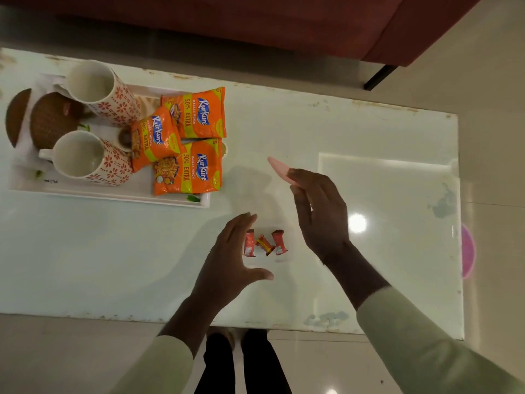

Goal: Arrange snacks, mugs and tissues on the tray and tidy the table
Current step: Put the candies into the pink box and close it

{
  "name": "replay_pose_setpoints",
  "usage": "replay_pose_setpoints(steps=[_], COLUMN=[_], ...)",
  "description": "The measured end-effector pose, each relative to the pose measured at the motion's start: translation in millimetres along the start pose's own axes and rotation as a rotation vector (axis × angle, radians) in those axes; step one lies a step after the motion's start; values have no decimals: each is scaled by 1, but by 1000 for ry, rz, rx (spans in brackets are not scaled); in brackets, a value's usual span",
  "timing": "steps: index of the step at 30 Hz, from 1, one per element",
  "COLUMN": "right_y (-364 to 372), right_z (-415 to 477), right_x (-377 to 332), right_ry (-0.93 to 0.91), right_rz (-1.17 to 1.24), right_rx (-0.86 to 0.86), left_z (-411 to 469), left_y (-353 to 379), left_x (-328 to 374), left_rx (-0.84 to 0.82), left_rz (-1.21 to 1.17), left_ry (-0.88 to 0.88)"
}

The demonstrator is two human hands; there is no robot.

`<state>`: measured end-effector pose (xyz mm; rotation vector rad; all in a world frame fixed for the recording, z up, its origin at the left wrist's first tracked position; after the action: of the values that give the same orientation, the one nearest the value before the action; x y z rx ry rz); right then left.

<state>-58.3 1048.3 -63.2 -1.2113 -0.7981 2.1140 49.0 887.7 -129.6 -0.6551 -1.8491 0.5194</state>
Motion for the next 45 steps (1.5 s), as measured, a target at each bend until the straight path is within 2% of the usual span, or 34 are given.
replay_pose_setpoints(steps=[2, 4, 8, 11, 13, 19, 25, 27, 36, 45], right_y=[-16, -26, -26, -16, -10, 3, -1, 0, 12, 16], right_z=[-7, -19, -52, -72, -81, -90, -97, -101, -112, -113], right_x=[-14, -26, -36, -35, -31, -21, -17, -14, -5, 6], right_ry=[112, 322, 646, 931, 1047, 1135, 988, 1004, 1078, 1121], right_rz=[101, 209, 320, 482, 529, 541, 236, 206, 212, 253], right_rx=[83, 126, 95, 112, 110, 71, 51, 53, -21, -81], left_z=[-4, -10, -27, -35, -37, -32, -29, -30, -30, -25], left_y=[-11, -23, -37, -38, -34, -28, -26, -24, -18, -17], left_x=[5, 12, 26, 27, 27, 24, 16, 15, 6, -2], left_rx=[48, 152, 325, 383, 365, 400, 370, 358, 336, 290], left_rz=[-87, -223, -474, -462, -448, -408, -345, -307, -311, -262], left_ry=[-18, -22, -77, -150, -189, -338, -416, -425, -480, -464])
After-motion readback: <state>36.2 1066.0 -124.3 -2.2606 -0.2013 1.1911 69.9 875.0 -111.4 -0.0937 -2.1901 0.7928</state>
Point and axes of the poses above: each hand's wrist, its own z-axis towards the middle knuckle, its own y-axis out of the palm, x = y × z, the point moved 4 cm from there along z, towards the middle knuckle, and after that the axes turned 2 degrees about x, right-handed, at the moved point
